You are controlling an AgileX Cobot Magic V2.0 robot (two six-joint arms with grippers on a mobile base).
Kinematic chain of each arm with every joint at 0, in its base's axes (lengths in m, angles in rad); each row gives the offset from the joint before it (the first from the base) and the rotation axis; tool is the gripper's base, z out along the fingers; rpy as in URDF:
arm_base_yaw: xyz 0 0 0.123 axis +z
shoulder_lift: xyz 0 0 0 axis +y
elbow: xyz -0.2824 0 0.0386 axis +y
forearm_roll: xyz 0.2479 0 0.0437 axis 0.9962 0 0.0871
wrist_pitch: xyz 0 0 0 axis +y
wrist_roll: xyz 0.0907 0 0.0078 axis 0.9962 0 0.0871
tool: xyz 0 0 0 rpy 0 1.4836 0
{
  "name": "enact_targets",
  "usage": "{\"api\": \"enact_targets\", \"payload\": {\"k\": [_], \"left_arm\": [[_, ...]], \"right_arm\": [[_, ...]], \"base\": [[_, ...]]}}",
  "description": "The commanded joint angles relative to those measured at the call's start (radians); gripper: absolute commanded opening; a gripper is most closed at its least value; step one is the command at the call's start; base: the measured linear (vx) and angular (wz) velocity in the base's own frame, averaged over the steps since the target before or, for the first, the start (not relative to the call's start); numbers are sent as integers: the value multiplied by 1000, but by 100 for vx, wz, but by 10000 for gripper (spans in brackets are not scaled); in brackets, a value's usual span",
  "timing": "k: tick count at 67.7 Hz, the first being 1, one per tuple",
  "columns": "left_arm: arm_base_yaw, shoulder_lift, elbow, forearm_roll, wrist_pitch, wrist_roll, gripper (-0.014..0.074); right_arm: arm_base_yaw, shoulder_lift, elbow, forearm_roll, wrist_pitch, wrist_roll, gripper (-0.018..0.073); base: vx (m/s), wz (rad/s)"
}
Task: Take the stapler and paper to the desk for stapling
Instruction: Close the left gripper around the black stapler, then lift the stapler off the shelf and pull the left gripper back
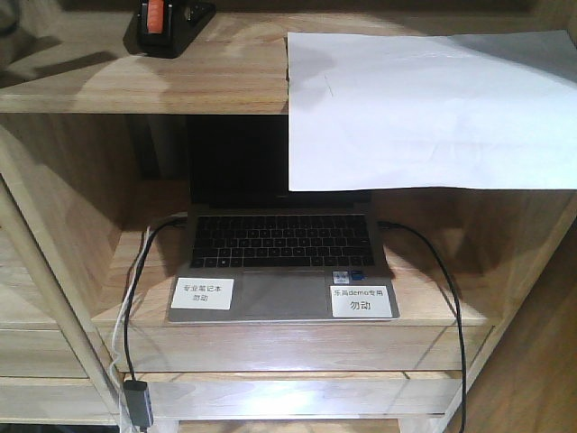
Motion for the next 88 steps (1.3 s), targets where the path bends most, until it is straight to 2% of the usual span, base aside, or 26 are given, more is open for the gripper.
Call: {"api": "enact_targets", "payload": {"k": [1,11,24,34,48,56,63,69,81,85,88], "left_arm": [[-8,54,-123,-15,-20,-14,554],[-8,159,-263,-10,42,-44,554],[-8,256,-397,91,109,-126,554],[-8,278,-412,144,101,-185,554],[-7,307,-412,161,117,-210,554],[-7,322,-412,167,123,-235,525],[-7,326,-412,172,126,-254,451],[-7,332,-412,177,136,-257,347],[-7,335,-412,178,155,-257,71],[-7,333,-412,178,160,-257,1],[-7,330,-412,178,160,-256,-9]], "right_arm": [[0,-10,23,-5,-67,-10,-9],[0,-10,23,-5,-67,-10,-9],[0,-10,23,-5,-67,-10,-9],[0,-10,23,-5,-67,-10,-9],[0,-10,23,-5,-67,-10,-9],[0,-10,23,-5,-67,-10,-9],[0,-10,23,-5,-67,-10,-9],[0,-10,23,-5,-67,-10,-9],[0,-10,23,-5,-67,-10,-9],[0,-10,23,-5,-67,-10,-9],[0,-10,23,-5,-67,-10,-9]], "base": [[0,0],[0,0],[0,0],[0,0],[0,0],[0,0],[0,0],[0,0],[0,0],[0,0],[0,0]]}}
